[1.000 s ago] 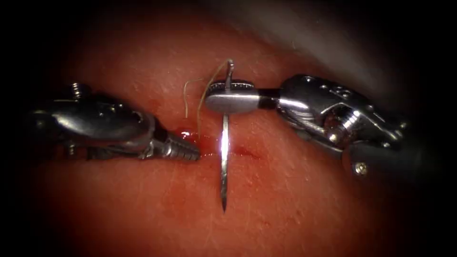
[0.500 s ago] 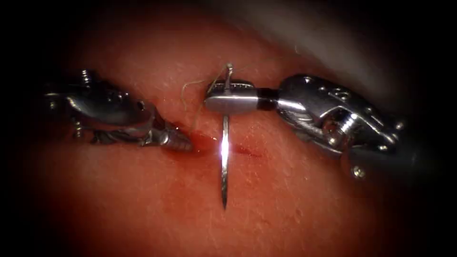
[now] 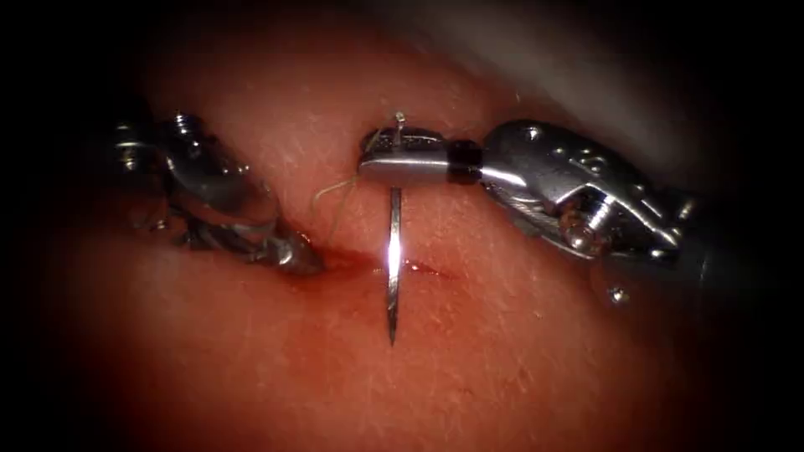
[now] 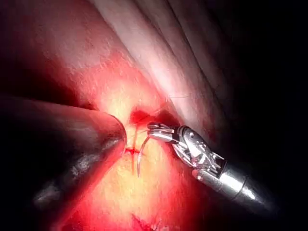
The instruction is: Wound Closure
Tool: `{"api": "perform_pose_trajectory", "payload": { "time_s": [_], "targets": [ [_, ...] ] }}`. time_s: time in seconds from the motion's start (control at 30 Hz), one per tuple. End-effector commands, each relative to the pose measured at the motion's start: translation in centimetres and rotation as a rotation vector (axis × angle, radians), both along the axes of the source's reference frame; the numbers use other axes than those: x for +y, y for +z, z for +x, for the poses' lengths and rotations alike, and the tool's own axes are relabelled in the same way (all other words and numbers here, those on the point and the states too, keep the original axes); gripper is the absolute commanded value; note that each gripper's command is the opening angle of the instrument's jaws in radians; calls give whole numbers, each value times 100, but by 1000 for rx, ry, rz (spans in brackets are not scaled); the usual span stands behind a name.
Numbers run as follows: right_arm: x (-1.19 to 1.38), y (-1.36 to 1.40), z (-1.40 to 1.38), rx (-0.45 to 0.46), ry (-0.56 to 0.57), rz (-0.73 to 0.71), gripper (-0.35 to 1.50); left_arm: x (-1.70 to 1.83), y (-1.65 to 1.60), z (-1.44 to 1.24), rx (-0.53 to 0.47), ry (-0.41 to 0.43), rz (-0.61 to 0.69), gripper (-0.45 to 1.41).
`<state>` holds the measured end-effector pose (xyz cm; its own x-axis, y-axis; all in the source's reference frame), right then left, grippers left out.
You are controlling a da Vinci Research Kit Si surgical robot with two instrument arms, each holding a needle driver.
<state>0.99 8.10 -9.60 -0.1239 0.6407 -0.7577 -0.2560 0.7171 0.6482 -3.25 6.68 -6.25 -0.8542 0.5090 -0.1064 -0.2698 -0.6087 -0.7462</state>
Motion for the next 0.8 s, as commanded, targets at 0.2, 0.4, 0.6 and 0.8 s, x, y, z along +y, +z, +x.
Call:
{"api": "perform_pose_trajectory", "payload": {
  "time_s": [0.2,0.4,0.6,0.8],
  "targets": [
    [9,8,11,-23,5,-69,-35,3,7,-11,18,14,48,-24],
    [13,9,23,-40,18,-133,-35,9,11,-19,47,-5,79,-1],
    [14,11,41,-76,33,-218,-35,-1,2,-10,64,2,112,13],
    [21,15,41,-113,61,-266,-35,6,-9,-10,45,-9,94,12]
  ]
}}
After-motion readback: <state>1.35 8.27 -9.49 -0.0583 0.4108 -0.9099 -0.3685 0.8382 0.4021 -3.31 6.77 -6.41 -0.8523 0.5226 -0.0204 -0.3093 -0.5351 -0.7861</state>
